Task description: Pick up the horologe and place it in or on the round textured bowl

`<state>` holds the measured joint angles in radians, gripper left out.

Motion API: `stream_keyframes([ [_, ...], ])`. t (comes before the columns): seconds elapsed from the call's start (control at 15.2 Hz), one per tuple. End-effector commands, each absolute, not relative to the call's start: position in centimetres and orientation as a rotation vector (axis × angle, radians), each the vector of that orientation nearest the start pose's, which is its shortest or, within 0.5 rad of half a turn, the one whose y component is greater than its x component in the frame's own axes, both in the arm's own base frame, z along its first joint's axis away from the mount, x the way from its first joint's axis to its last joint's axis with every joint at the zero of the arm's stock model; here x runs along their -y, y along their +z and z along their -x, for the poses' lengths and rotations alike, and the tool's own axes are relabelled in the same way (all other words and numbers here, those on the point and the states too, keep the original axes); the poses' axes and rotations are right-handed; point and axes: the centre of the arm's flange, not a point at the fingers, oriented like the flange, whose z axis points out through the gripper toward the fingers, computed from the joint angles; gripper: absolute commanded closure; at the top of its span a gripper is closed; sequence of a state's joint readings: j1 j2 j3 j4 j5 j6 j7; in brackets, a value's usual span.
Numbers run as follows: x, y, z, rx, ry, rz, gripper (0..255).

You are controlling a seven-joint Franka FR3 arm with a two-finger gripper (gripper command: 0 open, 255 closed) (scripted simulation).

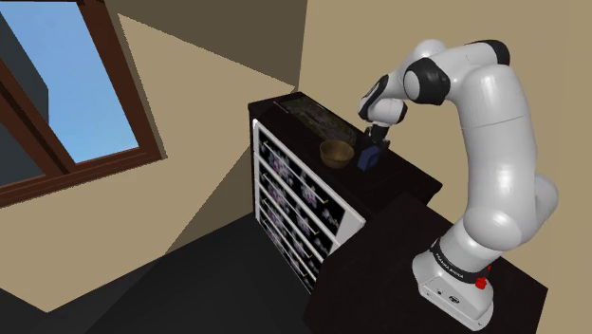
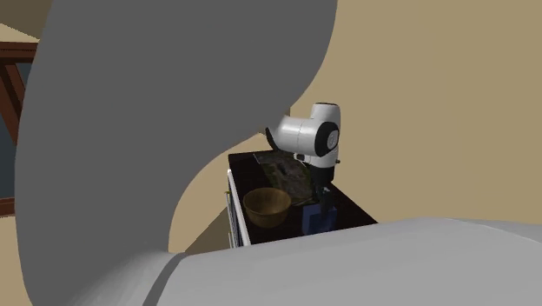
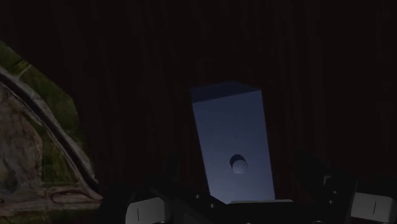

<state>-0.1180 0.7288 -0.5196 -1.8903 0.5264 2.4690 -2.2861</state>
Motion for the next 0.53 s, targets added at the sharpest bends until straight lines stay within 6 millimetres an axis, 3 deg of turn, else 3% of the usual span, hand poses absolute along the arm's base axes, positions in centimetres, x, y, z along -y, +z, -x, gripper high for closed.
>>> stream_keyframes([
  [0.0,36.4,14.7,-50.6,1.945,0.033,2.464,0],
  [0.2,36.4,13.3,-50.6,1.945,0.033,2.464,0],
  [0.46,36.4,13.3,-50.6,1.945,0.033,2.464,0],
])
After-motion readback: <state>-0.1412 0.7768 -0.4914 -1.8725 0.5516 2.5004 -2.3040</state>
